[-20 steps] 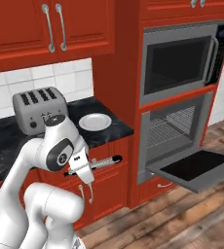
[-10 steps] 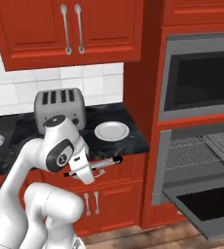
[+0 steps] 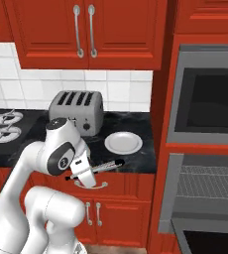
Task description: Pick up the tongs from the counter and place them near the plate next to the oven.
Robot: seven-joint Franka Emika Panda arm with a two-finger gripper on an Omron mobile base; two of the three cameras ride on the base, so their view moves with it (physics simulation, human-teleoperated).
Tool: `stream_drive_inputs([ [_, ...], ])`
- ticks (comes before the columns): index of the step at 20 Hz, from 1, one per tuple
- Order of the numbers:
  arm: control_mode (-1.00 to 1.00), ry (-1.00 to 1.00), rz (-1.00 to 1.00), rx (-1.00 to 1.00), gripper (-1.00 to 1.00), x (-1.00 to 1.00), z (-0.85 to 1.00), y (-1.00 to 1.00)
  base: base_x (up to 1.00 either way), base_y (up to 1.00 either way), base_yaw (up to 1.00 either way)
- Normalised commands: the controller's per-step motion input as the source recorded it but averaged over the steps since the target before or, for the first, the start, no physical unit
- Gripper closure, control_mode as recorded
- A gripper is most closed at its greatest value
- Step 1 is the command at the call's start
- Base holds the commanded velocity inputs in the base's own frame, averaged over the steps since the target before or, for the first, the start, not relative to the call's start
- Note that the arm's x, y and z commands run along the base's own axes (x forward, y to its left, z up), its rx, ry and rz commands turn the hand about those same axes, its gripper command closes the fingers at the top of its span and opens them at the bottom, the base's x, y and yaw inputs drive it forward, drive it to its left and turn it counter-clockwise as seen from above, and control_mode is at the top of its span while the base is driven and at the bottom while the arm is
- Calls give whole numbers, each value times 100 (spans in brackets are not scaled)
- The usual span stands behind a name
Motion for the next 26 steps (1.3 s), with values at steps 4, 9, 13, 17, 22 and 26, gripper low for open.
stream_drive_inputs([
  [4,100,0,0,0,100,0,0,0,29,-39,45],
  [9,100,0,0,0,100,0,0,0,52,-39,41],
  [13,100,0,0,0,100,0,0,0,56,-26,31],
  [17,100,0,0,0,100,0,0,0,40,-6,18],
  [22,-100,-9,9,3,100,14,0,0,12,-2,7],
  [26,-100,-3,31,1,100,51,-18,0,0,0,0],
])
